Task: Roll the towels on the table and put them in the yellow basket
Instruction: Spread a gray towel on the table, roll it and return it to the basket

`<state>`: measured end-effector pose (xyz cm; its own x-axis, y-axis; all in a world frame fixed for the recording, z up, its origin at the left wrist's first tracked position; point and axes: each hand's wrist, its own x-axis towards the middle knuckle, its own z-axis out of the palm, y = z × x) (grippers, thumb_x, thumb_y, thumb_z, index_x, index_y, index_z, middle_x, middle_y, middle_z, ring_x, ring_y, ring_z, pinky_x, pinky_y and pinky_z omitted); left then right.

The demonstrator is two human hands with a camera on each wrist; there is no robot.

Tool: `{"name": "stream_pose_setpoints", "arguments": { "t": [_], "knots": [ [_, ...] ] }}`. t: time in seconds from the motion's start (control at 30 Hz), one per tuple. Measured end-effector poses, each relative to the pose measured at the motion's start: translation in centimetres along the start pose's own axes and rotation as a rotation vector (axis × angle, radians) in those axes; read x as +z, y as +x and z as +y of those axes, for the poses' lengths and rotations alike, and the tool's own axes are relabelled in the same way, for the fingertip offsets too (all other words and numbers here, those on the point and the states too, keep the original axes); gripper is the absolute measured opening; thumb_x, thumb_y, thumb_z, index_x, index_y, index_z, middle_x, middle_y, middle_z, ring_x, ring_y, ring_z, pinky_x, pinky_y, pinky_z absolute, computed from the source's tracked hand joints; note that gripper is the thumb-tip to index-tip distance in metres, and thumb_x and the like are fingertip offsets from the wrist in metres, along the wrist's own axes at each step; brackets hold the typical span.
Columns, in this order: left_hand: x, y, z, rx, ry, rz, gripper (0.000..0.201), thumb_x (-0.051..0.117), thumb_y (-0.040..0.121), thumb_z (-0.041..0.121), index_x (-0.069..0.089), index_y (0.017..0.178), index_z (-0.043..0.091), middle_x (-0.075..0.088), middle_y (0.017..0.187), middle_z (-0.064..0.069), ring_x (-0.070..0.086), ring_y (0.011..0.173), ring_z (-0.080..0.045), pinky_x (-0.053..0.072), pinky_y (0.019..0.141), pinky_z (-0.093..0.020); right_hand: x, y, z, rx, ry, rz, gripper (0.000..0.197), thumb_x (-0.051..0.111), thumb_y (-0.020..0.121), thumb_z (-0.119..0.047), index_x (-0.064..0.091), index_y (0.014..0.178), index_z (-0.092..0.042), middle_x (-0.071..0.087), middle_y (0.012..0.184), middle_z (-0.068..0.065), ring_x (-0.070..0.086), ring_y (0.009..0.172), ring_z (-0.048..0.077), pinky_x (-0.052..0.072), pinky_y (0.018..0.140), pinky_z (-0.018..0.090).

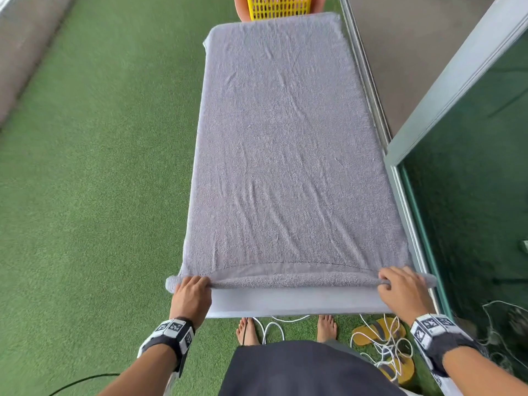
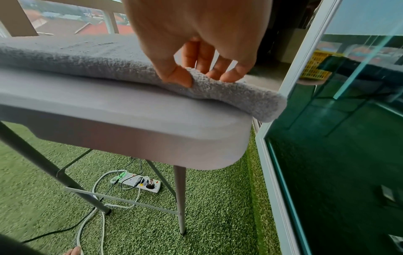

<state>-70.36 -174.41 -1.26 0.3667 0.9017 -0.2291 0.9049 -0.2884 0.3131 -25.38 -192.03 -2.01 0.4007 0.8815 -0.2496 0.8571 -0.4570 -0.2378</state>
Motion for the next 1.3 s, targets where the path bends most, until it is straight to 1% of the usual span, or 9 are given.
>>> {"name": "stream_pose_setpoints", "arguments": {
  "t": [0.17, 0.27, 0.4, 0.57, 0.73, 0.97, 1.03, 1.13, 1.3],
  "knots": [
    [-0.3, 1.0, -0.3, -0.063, 0.045, -0.054, 0.012, 0.041, 0.090, 0.024, 0.053, 0.090, 0.023, 0.060, 0.088, 0.005, 0.050, 0.080, -0.015, 0.036, 0.076, -0.033, 0.2, 1.0, 0.1, -0.011, -0.050, -0.016, 0.025, 0.037, 0.090, -0.022, 0.046, 0.069, -0.030, 0.052, 0.067, -0.011, 0.052, 0.073, 0.010, 0.031, 0.088, 0.037],
    [-0.4, 1.4, -0.4, -0.110, 0.086, 0.073, 0.026, 0.062, 0.077, 0.009, 0.054, 0.100, 0.018, 0.054, 0.091, -0.003, 0.047, 0.080, -0.021, 0.044, 0.075, -0.040, -0.8, 1.7, 0.1, 0.041, -0.088, 0.141, 0.012, 0.057, 0.083, -0.018, 0.051, 0.088, -0.027, 0.053, 0.085, -0.006, 0.048, 0.081, 0.018, 0.027, 0.083, 0.036],
    [0.8, 1.1, 0.4, -0.012, -0.029, 0.110, 0.046, 0.049, 0.058, -0.023, 0.046, 0.087, 0.013, 0.042, 0.078, 0.000, 0.037, 0.067, -0.018, 0.042, 0.061, -0.036, -0.5, 2.0, -0.7, 0.016, -0.009, 0.053, 0.045, 0.067, 0.070, 0.011, 0.040, 0.070, -0.025, 0.042, 0.075, -0.007, 0.044, 0.070, 0.018, 0.043, 0.062, 0.033],
    [1.9, 0.1, 0.5, -0.023, 0.012, 0.086, 0.055, 0.058, 0.053, -0.017, 0.053, 0.098, 0.013, 0.049, 0.089, -0.002, 0.033, 0.081, -0.015, 0.041, 0.075, -0.032, 0.4, 1.3, -0.3, 0.016, -0.032, 0.013, 0.042, 0.072, 0.064, 0.003, 0.054, 0.093, -0.021, 0.048, 0.096, -0.002, 0.049, 0.089, 0.018, 0.050, 0.080, 0.038],
    [0.8, 1.7, 0.1, -0.044, -0.018, 0.110, 0.037, 0.063, 0.063, -0.022, 0.068, 0.085, 0.008, 0.064, 0.076, -0.003, 0.055, 0.068, -0.023, 0.051, 0.065, -0.036, 0.3, 2.0, 0.0, 0.021, 0.018, 0.036, 0.041, 0.069, 0.077, 0.001, 0.064, 0.115, -0.014, 0.062, 0.115, 0.001, 0.059, 0.102, 0.020, 0.054, 0.086, 0.037],
    [-0.7, 2.7, 0.5, -0.036, 0.013, -0.057, 0.030, 0.027, 0.087, 0.028, 0.049, 0.067, 0.022, 0.060, 0.066, 0.004, 0.052, 0.060, -0.017, 0.047, 0.070, -0.035, -0.3, 1.4, 0.3, 0.019, -0.133, 0.070, 0.025, 0.047, 0.090, -0.029, 0.059, 0.069, -0.035, 0.061, 0.069, -0.017, 0.053, 0.072, 0.012, 0.033, 0.086, 0.040],
    [-1.0, 3.0, 0.5, -0.041, 0.014, -0.089, 0.020, 0.034, 0.090, 0.024, 0.047, 0.075, 0.022, 0.058, 0.070, 0.007, 0.051, 0.060, -0.013, 0.047, 0.074, -0.037, 0.0, 1.0, 0.5, 0.026, -0.134, 0.042, 0.028, 0.034, 0.093, -0.032, 0.047, 0.068, -0.034, 0.052, 0.061, -0.017, 0.050, 0.068, 0.011, 0.031, 0.088, 0.039],
    [-1.3, 3.3, 0.6, -0.091, 0.038, 0.003, 0.023, 0.061, 0.079, 0.014, 0.054, 0.100, 0.017, 0.058, 0.089, 0.000, 0.049, 0.076, -0.017, 0.045, 0.078, -0.039, -0.2, 0.7, 0.7, 0.063, -0.097, 0.139, 0.012, 0.058, 0.084, -0.019, 0.052, 0.089, -0.028, 0.054, 0.080, -0.011, 0.050, 0.077, 0.017, 0.032, 0.085, 0.040],
    [0.3, 3.3, 1.1, -0.074, -0.010, 0.037, 0.016, 0.048, 0.074, -0.003, 0.045, 0.080, 0.011, 0.043, 0.080, 0.001, 0.038, 0.069, -0.017, 0.050, 0.065, -0.039, 0.8, 1.1, -0.2, -0.027, -0.010, 0.035, 0.043, 0.072, 0.069, 0.000, 0.043, 0.082, -0.029, 0.044, 0.082, -0.011, 0.048, 0.076, 0.014, 0.047, 0.071, 0.035]
  ]
}}
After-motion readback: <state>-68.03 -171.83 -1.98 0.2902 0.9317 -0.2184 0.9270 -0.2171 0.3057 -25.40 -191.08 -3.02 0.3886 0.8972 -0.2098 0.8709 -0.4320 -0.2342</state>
